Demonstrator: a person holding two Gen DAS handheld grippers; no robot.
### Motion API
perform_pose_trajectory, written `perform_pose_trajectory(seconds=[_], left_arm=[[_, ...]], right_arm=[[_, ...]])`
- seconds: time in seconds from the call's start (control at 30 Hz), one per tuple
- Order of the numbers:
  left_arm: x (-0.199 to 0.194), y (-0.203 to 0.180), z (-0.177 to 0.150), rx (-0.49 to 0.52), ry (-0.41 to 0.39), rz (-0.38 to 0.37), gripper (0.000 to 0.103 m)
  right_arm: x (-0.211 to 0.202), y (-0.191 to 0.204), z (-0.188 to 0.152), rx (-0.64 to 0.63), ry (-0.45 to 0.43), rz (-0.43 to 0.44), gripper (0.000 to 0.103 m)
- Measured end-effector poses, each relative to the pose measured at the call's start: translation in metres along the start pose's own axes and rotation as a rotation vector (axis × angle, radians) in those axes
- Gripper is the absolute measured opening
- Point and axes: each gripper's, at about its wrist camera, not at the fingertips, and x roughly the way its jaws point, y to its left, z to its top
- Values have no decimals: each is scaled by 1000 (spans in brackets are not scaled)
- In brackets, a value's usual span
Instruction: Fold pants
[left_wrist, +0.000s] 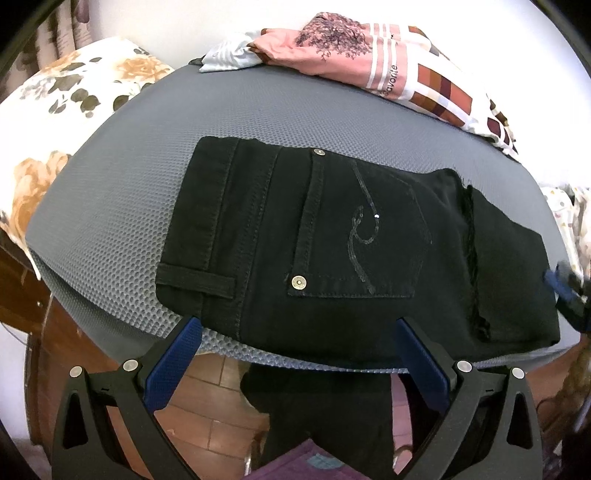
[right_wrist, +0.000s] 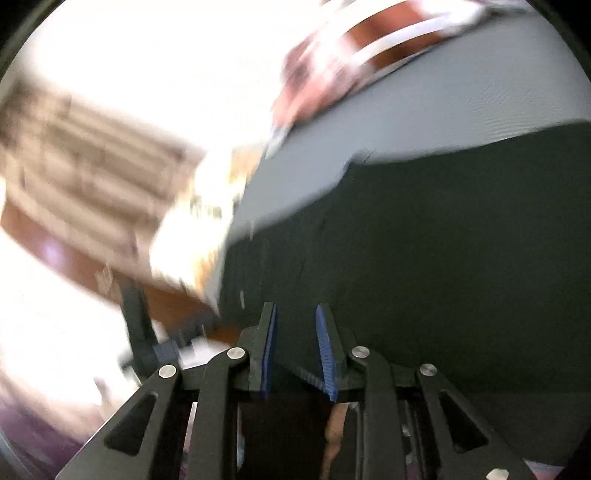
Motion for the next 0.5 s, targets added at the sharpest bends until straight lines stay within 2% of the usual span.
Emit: perform_pose_trajectory(seconds=[0.1, 0.23, 0.4, 0.5], left_arm=[[0, 0, 0, 0, 1, -2, 103], [0, -2, 0, 1, 1, -4, 103], [-1, 4, 3, -4, 6, 15, 103], [-7, 30, 11, -92, 4, -31, 103]], right_arm=[[-32, -23, 15, 87, -85, -41, 31], [-46, -30, 15, 113, -108, -36, 40], [-8, -24, -1, 83, -14, -36, 49], [26, -25, -13, 46, 92, -76, 49]])
